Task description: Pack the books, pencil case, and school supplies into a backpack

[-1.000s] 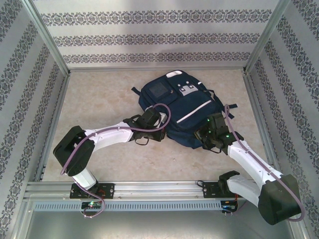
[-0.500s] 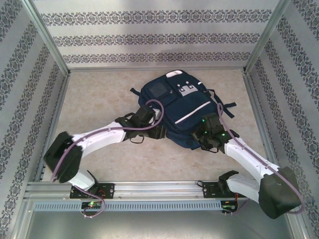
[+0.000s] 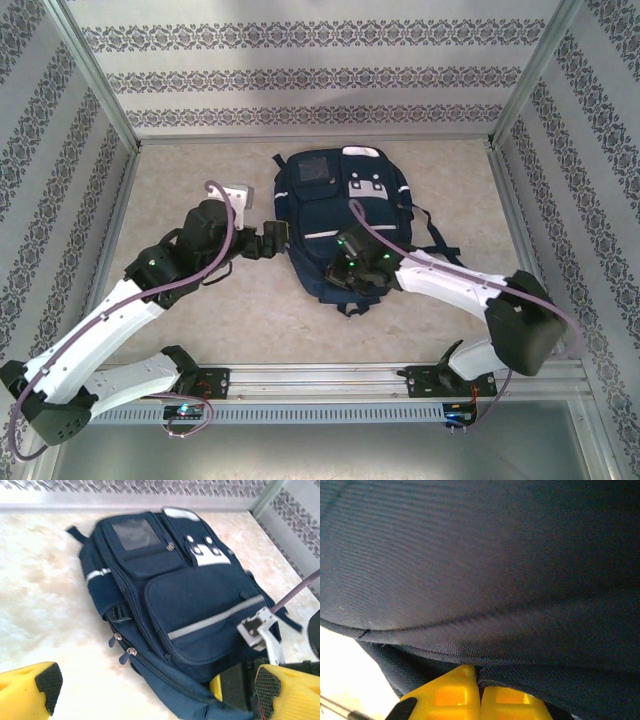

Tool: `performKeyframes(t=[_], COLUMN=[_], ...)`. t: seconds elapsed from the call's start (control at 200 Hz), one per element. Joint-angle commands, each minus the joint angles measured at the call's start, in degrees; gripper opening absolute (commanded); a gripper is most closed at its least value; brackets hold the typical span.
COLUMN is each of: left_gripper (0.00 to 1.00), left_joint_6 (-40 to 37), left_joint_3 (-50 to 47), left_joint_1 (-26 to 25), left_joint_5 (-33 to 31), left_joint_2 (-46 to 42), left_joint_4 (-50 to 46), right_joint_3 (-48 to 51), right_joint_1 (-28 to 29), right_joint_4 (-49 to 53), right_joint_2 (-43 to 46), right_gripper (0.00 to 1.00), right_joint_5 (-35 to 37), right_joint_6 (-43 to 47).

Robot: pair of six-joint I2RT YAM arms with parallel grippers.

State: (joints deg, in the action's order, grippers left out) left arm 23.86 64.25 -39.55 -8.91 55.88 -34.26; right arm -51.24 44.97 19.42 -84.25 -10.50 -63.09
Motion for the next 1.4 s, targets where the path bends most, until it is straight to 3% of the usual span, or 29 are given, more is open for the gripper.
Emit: performKeyframes(t=[0.0,0.205,0.34,0.395,0.43,0.465,0.62,0.645,0.66,0.675,0.759,0.884,0.984,1.114,1.209,1.274,1.324,1.394], left_gripper=[1.00,1.00,1.00,1.00,1.00,1.00,1.00,1.00,1.00,1.00,1.00,1.00,1.00,1.00,1.00,1.00,1.00,1.00], left_joint_6=[-3.82,-4.99,-5.67,-6.22,-6.39,-6.35,-5.69,-5.79,-5.76,-5.83,-6.10,-5.40,-9.18,-13.70,-15.73,-18.80,-16.83,-15.28], left_joint_3=[0.98,-0.16,-0.22,-0.25,-0.12,0.07,2.73,3.14,3.24,3.38,2.48,0.26,-2.69,-10.73,-15.05,-17.34,-19.07,-23.19], left_joint_1=[0.95,2.21,3.75,4.34,4.61,4.89,6.08,6.11,6.15,6.15,6.15,6.23,6.50,6.50,7.47,11.15,14.90,20.97], left_joint_5=[-5.44,-5.68,-2.51,0.23,1.20,1.89,5.28,5.52,5.64,5.72,5.75,-2.50,-8.63,-14.48,-22.16,-20.61,-19.96,-13.62], left_joint_2=[-1.30,-3.52,-2.78,-2.17,-1.60,-0.96,2.59,3.10,3.25,3.38,3.15,1.72,1.37,0.87,2.33,3.40,3.66,3.38], left_joint_4=[-4.07,-2.40,-1.58,-0.57,-0.08,0.28,0.27,0.22,0.20,0.29,2.06,5.60,10.60,21.10,25.49,27.03,28.24,33.59], right_joint_3=[-4.82,-4.11,-4.51,-5.22,-5.47,-5.84,-4.44,-3.93,-3.76,-3.51,-2.60,-2.60,-3.51,0.29,4.63,7.12,8.64,10.51], right_joint_1=[2.30,3.58,5.44,6.15,6.24,6.10,6.08,6.09,6.06,6.14,6.27,6.34,6.12,5.33,3.30,1.24,-0.43,-3.04], right_joint_4=[-4.86,-5.10,-5.92,-5.18,-4.24,-2.62,-2.30,-2.65,-2.83,-2.86,-2.61,-4.95,-4.16,-13.13,-20.35,-23.86,-26.15,-29.45], right_joint_2=[-2.73,-2.29,-1.72,-1.63,-1.42,-0.90,6.20,7.65,8.48,9.35,13.87,20.58,24.18,28.42,30.98,31.90,32.18,31.75], right_gripper=[0.00,0.00,0.03,0.18,0.36,0.46,0.69,0.79,0.93,0.97,0.98,0.98,0.98,0.98,0.98,0.98,0.98,0.98], right_joint_5=[-9.38,-12.97,-16.99,-17.68,-17.75,-17.05,-9.89,-8.77,-7.81,-6.77,0.15,3.99,16.90,29.34,33.29,35.01,35.70,35.51], right_joint_6=[5.63,6.29,7.74,8.71,9.11,9.74,13.67,14.11,14.32,14.50,16.00,33.56,39.84,47.75,51.74,54.68,56.60,59.26])
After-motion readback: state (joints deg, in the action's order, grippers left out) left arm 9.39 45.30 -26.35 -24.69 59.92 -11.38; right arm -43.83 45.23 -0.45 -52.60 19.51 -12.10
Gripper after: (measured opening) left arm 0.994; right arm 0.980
